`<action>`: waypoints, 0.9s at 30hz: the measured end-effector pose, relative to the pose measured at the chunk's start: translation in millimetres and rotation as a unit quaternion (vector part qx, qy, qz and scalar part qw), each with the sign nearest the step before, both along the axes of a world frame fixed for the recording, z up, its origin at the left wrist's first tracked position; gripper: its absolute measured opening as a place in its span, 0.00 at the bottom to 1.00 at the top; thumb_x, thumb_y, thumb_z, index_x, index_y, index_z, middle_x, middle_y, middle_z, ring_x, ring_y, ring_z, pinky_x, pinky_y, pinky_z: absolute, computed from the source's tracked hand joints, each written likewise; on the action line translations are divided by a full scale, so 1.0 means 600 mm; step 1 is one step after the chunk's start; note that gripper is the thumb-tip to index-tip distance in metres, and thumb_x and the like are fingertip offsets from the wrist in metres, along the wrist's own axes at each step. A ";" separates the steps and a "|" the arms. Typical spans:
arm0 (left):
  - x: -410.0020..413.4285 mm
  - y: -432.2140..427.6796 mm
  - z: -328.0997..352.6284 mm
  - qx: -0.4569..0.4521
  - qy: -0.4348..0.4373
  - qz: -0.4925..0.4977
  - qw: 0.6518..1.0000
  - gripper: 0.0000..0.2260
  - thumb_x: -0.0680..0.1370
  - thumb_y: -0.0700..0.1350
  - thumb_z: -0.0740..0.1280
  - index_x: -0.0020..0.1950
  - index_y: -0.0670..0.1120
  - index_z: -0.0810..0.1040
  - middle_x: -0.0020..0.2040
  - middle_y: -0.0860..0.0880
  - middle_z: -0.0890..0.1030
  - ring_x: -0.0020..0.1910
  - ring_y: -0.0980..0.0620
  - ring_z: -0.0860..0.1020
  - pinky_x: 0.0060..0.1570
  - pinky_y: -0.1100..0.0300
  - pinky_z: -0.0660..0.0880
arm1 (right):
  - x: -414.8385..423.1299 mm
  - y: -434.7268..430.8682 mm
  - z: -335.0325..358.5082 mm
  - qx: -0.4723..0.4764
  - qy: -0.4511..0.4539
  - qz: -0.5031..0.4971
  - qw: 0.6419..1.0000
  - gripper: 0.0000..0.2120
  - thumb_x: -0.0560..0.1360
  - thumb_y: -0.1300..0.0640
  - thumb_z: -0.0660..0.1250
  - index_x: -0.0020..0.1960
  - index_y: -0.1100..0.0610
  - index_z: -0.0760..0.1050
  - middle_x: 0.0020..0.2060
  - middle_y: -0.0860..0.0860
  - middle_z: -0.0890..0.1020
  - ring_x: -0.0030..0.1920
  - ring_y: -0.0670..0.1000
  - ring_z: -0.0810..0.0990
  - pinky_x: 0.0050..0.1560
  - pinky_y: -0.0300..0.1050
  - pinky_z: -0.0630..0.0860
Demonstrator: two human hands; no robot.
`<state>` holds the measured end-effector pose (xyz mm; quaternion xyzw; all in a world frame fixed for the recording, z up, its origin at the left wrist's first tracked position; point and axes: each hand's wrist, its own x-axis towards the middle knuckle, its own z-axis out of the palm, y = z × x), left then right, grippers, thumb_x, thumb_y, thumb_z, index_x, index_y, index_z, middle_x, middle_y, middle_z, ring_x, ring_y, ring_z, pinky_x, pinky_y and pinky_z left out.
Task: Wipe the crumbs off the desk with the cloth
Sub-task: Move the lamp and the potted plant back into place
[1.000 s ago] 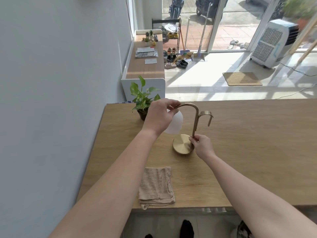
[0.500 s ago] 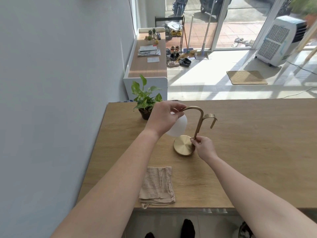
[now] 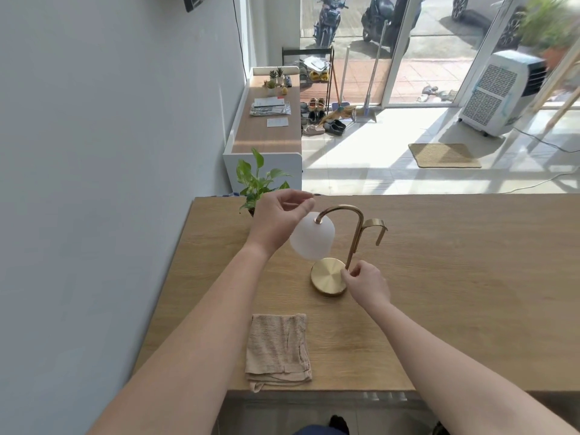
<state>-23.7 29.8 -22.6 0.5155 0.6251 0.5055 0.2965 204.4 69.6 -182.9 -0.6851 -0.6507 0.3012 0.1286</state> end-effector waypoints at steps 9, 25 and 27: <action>-0.089 -0.047 -0.077 -0.046 -0.127 0.152 0.979 0.12 0.85 0.54 0.66 0.65 0.54 0.84 0.59 0.57 0.86 0.61 0.55 0.82 0.59 0.56 0.78 | -0.066 -0.027 0.023 -0.018 0.161 0.114 0.980 0.09 0.80 0.46 0.69 0.47 0.51 0.82 0.40 0.46 0.82 0.42 0.46 0.79 0.42 0.43 0.73; -0.236 -0.019 -0.206 -0.216 -0.219 0.116 0.944 0.25 0.86 0.64 0.55 0.78 0.55 0.74 0.73 0.52 0.77 0.71 0.47 0.75 0.66 0.45 0.74 | -0.301 0.030 -0.003 -0.109 0.338 0.071 0.932 0.23 0.83 0.65 0.62 0.77 0.52 0.69 0.74 0.50 0.72 0.74 0.51 0.70 0.77 0.56 0.66; -0.250 0.006 -0.220 -0.229 -0.229 0.101 0.941 0.26 0.86 0.66 0.53 0.79 0.55 0.73 0.74 0.53 0.76 0.72 0.48 0.73 0.69 0.44 0.72 | -0.327 0.054 -0.006 -0.099 0.346 0.047 0.932 0.26 0.82 0.67 0.63 0.79 0.55 0.68 0.76 0.51 0.72 0.75 0.52 0.70 0.74 0.52 0.68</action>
